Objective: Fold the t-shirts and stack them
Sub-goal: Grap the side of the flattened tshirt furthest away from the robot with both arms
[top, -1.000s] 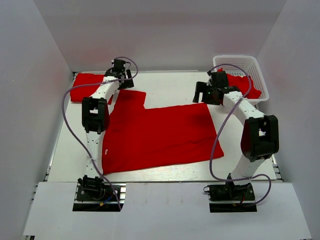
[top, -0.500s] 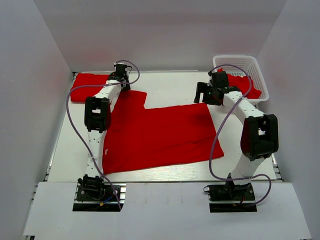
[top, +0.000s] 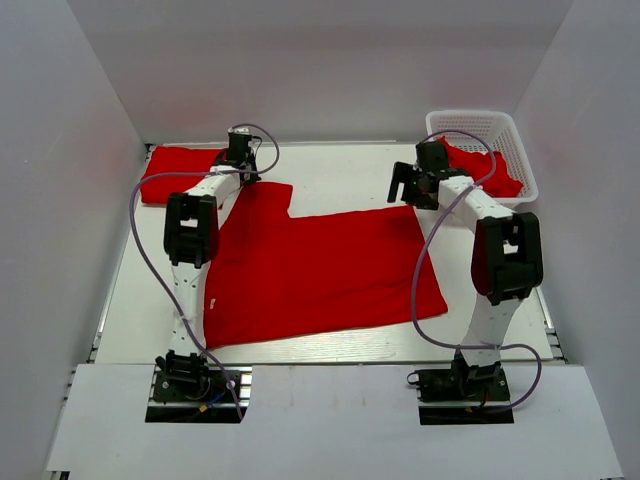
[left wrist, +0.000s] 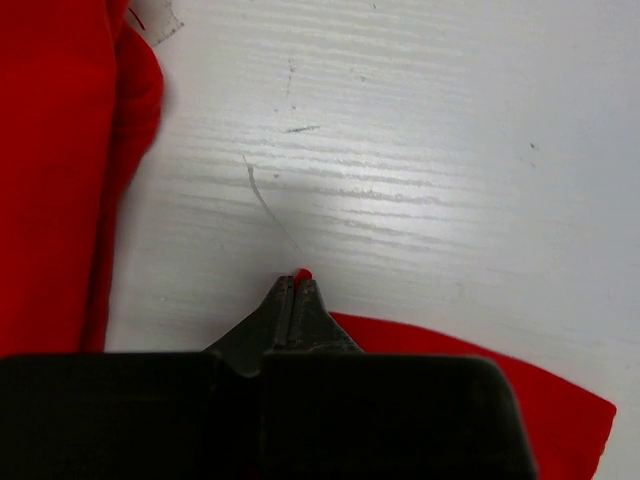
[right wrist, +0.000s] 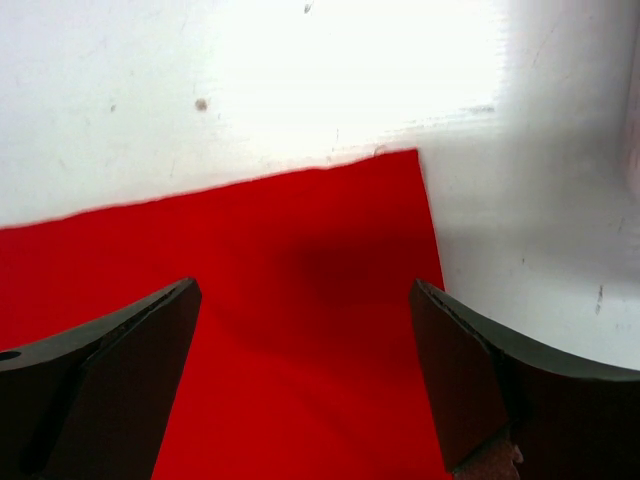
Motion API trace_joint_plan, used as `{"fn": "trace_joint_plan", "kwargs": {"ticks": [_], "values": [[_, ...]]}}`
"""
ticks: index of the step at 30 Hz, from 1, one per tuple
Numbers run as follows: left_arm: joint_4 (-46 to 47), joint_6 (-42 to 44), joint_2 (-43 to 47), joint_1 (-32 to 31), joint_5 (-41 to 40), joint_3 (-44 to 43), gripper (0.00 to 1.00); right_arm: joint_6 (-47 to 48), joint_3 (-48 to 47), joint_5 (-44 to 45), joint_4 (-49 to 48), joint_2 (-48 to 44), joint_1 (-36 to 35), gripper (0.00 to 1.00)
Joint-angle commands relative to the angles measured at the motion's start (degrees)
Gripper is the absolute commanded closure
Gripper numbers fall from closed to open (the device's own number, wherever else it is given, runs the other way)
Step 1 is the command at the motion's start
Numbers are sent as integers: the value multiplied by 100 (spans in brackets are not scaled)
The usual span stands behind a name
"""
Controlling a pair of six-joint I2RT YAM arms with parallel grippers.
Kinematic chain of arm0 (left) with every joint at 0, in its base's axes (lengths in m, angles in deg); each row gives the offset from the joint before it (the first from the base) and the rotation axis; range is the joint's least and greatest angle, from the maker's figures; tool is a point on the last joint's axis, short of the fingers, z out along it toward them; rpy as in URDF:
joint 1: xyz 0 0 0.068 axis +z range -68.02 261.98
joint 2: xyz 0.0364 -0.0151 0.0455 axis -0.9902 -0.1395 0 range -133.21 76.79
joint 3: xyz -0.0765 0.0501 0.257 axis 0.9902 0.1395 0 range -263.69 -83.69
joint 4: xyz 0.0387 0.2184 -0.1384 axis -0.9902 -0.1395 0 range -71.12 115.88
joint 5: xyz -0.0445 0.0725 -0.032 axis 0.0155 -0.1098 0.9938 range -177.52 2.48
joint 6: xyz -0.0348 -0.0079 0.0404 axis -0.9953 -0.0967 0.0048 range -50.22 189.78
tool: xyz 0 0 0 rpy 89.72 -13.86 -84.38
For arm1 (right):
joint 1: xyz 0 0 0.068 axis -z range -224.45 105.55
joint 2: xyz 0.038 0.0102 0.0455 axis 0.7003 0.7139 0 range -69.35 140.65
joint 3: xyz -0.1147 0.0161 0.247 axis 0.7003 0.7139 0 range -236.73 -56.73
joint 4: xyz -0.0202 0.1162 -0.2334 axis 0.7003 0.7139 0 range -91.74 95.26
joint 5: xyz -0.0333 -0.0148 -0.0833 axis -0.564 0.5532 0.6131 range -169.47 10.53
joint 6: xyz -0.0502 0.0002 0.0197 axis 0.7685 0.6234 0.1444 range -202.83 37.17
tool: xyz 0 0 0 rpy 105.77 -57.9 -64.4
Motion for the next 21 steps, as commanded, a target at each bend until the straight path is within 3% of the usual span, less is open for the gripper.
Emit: {"fn": "trace_joint_plan", "kwargs": {"ticks": [1,12,19,21], "values": [[-77,182,353,-30,436,459,100,-369,-367,296,-419,229,-45,9],[-77,182,529,-30,384,697,100,-740,-867,1491,-385,1152,-150,9],[265,182,696,-30,622,1013,100,-696,-798,1668,-411,1530,-177,9],[266,182,749,-30,622,1066,100,-714,-763,1528,-455,1635,-177,16]]}}
